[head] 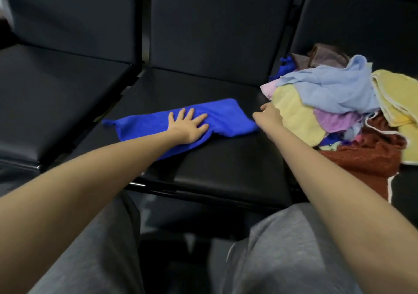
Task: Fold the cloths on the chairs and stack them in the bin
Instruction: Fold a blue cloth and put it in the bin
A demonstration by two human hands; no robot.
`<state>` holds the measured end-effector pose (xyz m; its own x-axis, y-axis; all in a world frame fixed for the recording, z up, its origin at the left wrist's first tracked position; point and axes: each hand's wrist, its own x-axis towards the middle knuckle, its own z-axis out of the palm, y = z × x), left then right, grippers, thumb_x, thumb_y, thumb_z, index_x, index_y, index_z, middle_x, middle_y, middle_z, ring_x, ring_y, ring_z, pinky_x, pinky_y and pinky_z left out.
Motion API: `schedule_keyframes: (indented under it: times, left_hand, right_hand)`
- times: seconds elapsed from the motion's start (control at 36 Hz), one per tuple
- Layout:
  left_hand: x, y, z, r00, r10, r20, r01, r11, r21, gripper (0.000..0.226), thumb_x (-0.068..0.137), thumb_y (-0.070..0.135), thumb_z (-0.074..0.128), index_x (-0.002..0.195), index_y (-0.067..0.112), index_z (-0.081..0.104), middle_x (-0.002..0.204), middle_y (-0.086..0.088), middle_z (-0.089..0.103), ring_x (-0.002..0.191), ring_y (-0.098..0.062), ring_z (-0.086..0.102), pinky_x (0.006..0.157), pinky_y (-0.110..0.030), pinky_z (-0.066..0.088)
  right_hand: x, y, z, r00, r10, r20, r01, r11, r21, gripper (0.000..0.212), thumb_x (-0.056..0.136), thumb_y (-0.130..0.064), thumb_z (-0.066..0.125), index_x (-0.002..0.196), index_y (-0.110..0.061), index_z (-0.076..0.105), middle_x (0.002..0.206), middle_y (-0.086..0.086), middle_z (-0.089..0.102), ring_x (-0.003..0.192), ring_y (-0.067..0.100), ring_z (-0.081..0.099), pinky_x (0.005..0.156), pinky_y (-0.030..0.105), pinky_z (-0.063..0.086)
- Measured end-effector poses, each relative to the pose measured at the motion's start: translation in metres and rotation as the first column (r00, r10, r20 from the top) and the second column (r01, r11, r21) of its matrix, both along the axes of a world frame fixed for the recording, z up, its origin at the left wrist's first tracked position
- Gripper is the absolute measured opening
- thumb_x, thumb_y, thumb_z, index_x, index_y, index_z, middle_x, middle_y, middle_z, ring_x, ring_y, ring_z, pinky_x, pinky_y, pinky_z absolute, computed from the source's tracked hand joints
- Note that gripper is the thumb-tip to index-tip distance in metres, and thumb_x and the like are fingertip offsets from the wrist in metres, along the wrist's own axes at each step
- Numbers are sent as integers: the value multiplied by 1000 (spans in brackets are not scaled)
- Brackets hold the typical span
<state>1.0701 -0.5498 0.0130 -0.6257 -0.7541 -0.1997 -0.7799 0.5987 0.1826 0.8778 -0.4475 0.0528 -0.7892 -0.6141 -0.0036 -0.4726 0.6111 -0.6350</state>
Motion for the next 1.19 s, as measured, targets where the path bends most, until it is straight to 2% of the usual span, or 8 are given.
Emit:
schedule_keyframes:
  times: [0.19, 0.28, 0.33, 0.56, 0.69, 0.81, 1.0, 1.19]
  left_hand:
    - [-17, 2, 32, 915, 345, -212, -228, 872, 433, 55, 100, 35, 33, 152, 23, 20, 159, -12, 12, 144, -37, 13, 115, -50, 21]
    - [-15, 9, 53, 835, 421, -354, -170, 809, 563, 22, 98, 19, 44, 112, 11, 59, 118, -13, 58, 125, -30, 48, 68, -25, 43]
    - [-6, 7, 58, 805, 438, -401, -189, 830, 525, 21, 95, 12, 47, 75, 14, 51, 91, -12, 57, 106, -29, 56, 65, -30, 44]
    - [63, -27, -2, 705, 245, -666, -187, 969, 158, 37, 80, -7, 40, 102, 6, 67, 102, -16, 66, 91, -29, 64, 82, -28, 50]
    - [69, -22, 1, 840, -41, -542, 147, 977, 154, 45, 82, -11, 51, 121, 9, 59, 132, -13, 42, 100, -17, 49, 80, -8, 35]
    - [77, -19, 4, 884, -150, -443, 267, 940, 213, 59, 76, 19, 69, 124, 44, 45, 149, -5, 19, 130, -27, 36, 106, -30, 34]
    - [70, 15, 9, 892, -337, -300, 349, 937, -15, 65, 76, -5, 41, 116, 44, 57, 151, 6, 15, 135, -23, 17, 107, -41, 15]
    - [79, 8, 21, 825, -234, -515, 443, 834, 330, 23, 69, 11, 48, 68, -10, 57, 66, 0, 50, 66, -10, 43, 67, -27, 40]
  right_hand:
    - [36, -8, -15, 966, 240, -96, -246, 968, -54, 35, 89, -12, 53, 123, -13, 51, 124, 12, 51, 112, 29, 52, 94, 35, 42]
    - [45, -5, -30, 938, 341, -66, -344, 937, -54, 39, 88, -7, 53, 127, -11, 49, 122, 12, 49, 106, 25, 52, 82, 26, 37]
    - [45, 1, -40, 930, 363, -63, -366, 928, -62, 40, 88, -5, 52, 128, -9, 50, 123, 11, 50, 109, 24, 52, 83, 22, 35]
    - [26, 13, -31, 874, 416, 253, -379, 907, -181, 49, 83, 15, 39, 127, -4, 50, 130, 11, 52, 121, 21, 49, 90, 23, 41]
    - [22, 29, -22, 751, 584, 308, -618, 786, 16, 79, 82, 5, 59, 147, -22, 25, 148, 7, 30, 138, 19, 30, 104, 24, 31]
    - [31, 37, -16, 694, 670, 263, -719, 667, 195, 92, 84, -9, 66, 150, -32, 6, 154, -1, 1, 136, 20, 27, 104, 26, 30]
    - [48, 38, -16, 653, 752, 93, -754, 634, 169, 62, 82, -14, 66, 134, -29, 35, 145, 6, 14, 138, 23, 18, 116, 39, 20]
    - [48, 51, 5, 628, 755, 187, -777, 620, 107, 14, 85, 0, 57, 86, 4, 70, 86, 17, 69, 77, 7, 53, 76, 25, 43]
